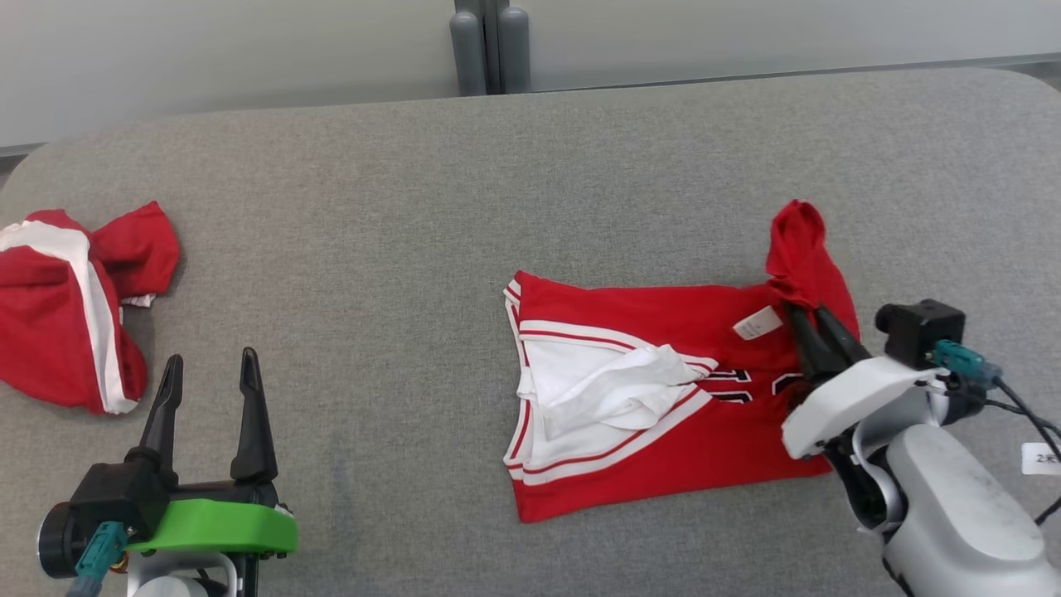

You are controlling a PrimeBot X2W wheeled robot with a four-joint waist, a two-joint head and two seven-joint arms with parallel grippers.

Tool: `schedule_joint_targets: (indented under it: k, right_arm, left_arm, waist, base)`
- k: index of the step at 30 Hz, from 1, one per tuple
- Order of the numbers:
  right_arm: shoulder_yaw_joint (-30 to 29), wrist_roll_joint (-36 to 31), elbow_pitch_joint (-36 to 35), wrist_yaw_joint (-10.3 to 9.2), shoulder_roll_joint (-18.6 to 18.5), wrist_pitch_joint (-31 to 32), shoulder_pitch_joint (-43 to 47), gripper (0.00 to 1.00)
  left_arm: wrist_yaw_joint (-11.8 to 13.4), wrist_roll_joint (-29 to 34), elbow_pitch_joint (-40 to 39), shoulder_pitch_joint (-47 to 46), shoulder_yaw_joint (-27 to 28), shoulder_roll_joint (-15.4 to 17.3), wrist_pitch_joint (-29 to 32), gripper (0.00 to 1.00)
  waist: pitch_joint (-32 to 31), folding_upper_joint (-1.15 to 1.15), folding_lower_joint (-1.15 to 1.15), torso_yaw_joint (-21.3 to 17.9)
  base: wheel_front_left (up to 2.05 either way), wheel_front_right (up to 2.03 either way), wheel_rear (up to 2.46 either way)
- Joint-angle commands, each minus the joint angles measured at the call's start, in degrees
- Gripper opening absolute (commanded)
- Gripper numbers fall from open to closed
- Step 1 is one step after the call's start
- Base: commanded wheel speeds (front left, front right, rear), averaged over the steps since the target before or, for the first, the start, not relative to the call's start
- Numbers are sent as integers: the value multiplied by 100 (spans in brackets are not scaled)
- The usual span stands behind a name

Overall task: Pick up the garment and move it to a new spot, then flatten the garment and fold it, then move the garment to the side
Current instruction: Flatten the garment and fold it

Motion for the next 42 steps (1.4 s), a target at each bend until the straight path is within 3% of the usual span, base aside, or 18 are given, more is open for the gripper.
schedule_joint_targets:
  k: [1, 11, 25, 26, 27, 33, 42]
  right_arm:
    - [151, -30, -131, -9, 69, 48, 26, 0]
    - [927, 37, -598, -9, 547, 251, 90, 0]
    - [1545, 85, 170, -9, 1197, -13, -386, 0]
    - [1561, 81, 253, -9, 1220, -54, -412, 94]
    - [1577, 113, 310, -9, 1241, -83, -425, 100]
    - [1392, 125, 315, -9, 1133, -270, -497, 100]
    - [163, -289, -616, -9, 631, -313, -2, 100]
  left_arm:
    - [-18, 12, 3, 11, 1, 4, 0, 100]
    - [-18, -23, 60, -53, -38, -4, -1, 100]
    - [-18, -58, 148, -165, -189, -9, -1, 100]
    - [-18, -62, 158, -170, -199, -11, 0, 100]
    - [-18, -65, 166, -174, -206, -12, 0, 100]
    - [-18, -90, 193, -127, -194, -17, -1, 100]
    - [-18, -39, 200, -35, -192, -21, 0, 100]
  waist:
    - [19, 0, 0, 35]
    - [37, 0, 0, 166]
    - [111, 0, 0, 372]
    - [111, 0, 0, 383]
    - [110, 0, 0, 389]
    - [65, 0, 0, 362]
    - [-96, 0, 0, 220]
  base:
    - [0, 0, 0]
    - [0, 0, 0]
    - [0, 0, 0]
    - [0, 0, 0]
    - [0, 0, 0]
    - [0, 0, 0]
    - [0, 0, 0]
